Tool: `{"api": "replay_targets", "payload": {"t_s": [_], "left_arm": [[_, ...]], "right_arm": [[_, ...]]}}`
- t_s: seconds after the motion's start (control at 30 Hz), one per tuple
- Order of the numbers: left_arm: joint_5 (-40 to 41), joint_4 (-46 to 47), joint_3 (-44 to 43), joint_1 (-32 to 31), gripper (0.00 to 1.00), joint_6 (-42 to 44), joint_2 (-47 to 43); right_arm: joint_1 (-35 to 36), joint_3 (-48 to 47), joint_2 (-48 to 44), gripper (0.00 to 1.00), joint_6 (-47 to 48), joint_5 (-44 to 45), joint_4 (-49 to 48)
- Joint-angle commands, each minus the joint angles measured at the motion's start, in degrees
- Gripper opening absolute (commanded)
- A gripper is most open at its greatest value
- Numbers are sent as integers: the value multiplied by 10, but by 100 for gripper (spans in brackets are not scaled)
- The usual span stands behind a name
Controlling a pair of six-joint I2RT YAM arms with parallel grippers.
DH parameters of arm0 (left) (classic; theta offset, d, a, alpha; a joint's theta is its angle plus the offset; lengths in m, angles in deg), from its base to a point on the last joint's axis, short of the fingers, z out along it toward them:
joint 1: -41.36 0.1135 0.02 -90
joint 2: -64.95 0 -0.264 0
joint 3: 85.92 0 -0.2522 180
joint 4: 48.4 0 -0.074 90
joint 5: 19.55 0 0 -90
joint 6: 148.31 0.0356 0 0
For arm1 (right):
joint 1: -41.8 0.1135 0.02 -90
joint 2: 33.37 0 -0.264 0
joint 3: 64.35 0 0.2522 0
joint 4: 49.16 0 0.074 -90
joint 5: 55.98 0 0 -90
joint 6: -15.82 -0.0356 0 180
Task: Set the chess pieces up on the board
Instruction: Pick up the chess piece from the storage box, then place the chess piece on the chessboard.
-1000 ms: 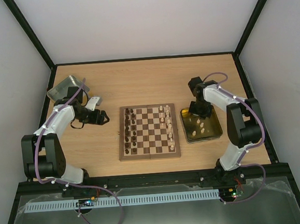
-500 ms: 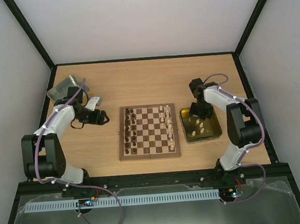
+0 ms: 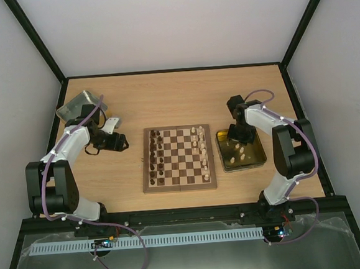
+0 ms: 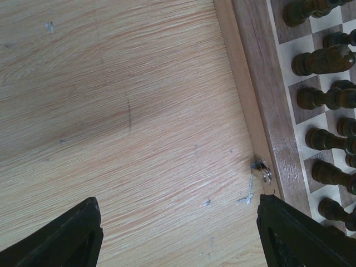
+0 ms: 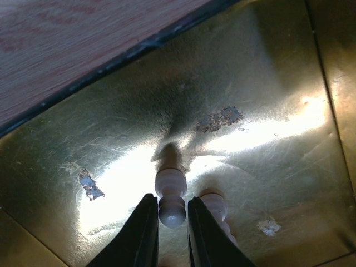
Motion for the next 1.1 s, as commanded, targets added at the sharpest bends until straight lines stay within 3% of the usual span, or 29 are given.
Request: {"api": "replay_targets", "payload": {"t_s": [0.0,0.07,0.17,0.43,0.8,1.07], "left_arm": [[11,-23,-16,0,76,6,0],[3,-26,-17,0,76,8,-6],[-9,-27,-18,0,76,11,-17],[-42,-26,-18,-2,76,6,-40],[-48,-19,-15,-14,76,-3,-47],[-41,-7,-9,-32,77,-13,-42]], "right_arm": [[-2,5,3,14,-5,5,0],[-1,4,8,13,-6,0,-1],[-2,-8,7,3,-18,10,9],[18,-79,-49,2,-65,37,81],[217,-208,-59,2,-154,56,198],[287,-250,-19,3,-148,37,220]]}}
